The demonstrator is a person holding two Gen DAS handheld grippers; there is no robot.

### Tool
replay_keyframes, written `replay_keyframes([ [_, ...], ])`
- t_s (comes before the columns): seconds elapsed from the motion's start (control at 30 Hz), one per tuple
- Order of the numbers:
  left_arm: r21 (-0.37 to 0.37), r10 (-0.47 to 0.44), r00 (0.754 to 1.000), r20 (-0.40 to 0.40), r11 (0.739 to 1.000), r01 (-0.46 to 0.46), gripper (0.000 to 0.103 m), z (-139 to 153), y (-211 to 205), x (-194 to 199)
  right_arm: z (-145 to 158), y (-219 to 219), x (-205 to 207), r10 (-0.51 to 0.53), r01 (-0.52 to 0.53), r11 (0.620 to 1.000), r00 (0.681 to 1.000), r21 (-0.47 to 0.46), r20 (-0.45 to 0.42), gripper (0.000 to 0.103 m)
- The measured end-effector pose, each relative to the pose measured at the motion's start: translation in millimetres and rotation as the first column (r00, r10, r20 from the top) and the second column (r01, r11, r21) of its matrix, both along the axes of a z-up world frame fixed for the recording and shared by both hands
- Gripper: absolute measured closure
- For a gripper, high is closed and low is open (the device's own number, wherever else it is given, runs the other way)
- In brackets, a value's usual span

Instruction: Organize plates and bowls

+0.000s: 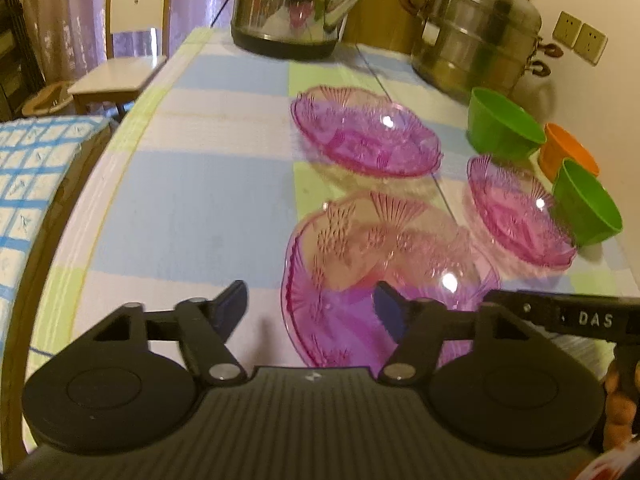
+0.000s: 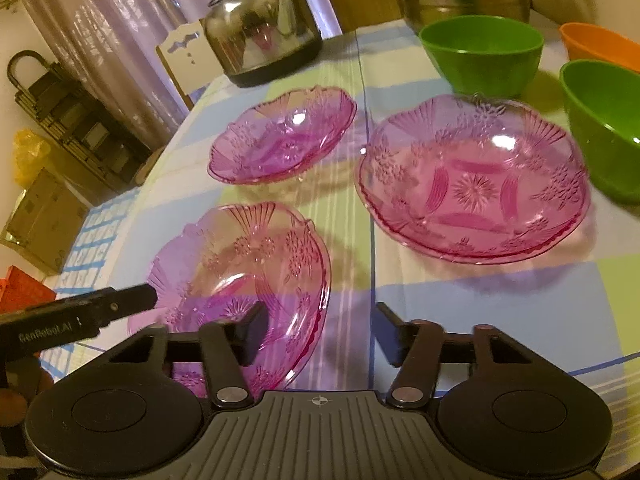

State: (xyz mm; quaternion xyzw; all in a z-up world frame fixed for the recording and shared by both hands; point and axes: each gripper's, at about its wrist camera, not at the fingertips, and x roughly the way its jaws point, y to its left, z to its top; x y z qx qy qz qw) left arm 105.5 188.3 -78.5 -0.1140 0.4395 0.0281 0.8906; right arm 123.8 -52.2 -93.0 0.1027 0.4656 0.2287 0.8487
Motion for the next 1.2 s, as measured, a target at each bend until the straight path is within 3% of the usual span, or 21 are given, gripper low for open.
replay_keyframes([
  [0.17,-0.026,0.014,0.999,-0.038,1.0,-0.015,0.069,-7,-1,-1,-4,7,2,-0.002,0.002,1.0,1.0,-0.006,-0.005,0.065],
  [0.27,-0.026,0.024,0.999,-0.025,0.999,-0.024,0.08,-5,0,-1,-3,7,2,-0.002,0.002,1.0,1.0,-0.015,0.002,0.08],
  [0.33,-0.017,0.029,0.999,-0.025,0.999,-0.03,0.084,-4,0,-2,-4,7,2,-0.005,0.005,1.0,1.0,-0.02,0.001,0.09],
  [0.4,-0.01,0.033,0.999,-0.021,0.999,-0.033,0.087,-2,-1,-3,-5,7,3,-0.01,0.01,1.0,1.0,-0.027,0.002,0.093],
  [0.6,-0.012,0.042,0.999,0.013,0.999,-0.042,0.09,11,0,-5,3,4,2,-0.014,0.014,1.0,1.0,-0.024,0.011,0.094],
  [0.83,0.027,0.036,0.996,0.079,0.999,-0.038,0.09,42,-4,13,37,1,12,-0.026,0.026,1.0,0.997,0.006,0.067,0.094],
  [1.03,0.053,0.025,0.988,0.152,0.998,-0.033,0.09,73,-2,64,62,8,49,-0.044,0.044,0.999,0.992,0.006,0.121,0.094],
  [1.2,0.076,0.031,0.985,0.168,0.996,-0.044,0.09,74,4,116,67,21,91,-0.042,0.047,0.999,0.984,-0.027,0.172,0.093],
])
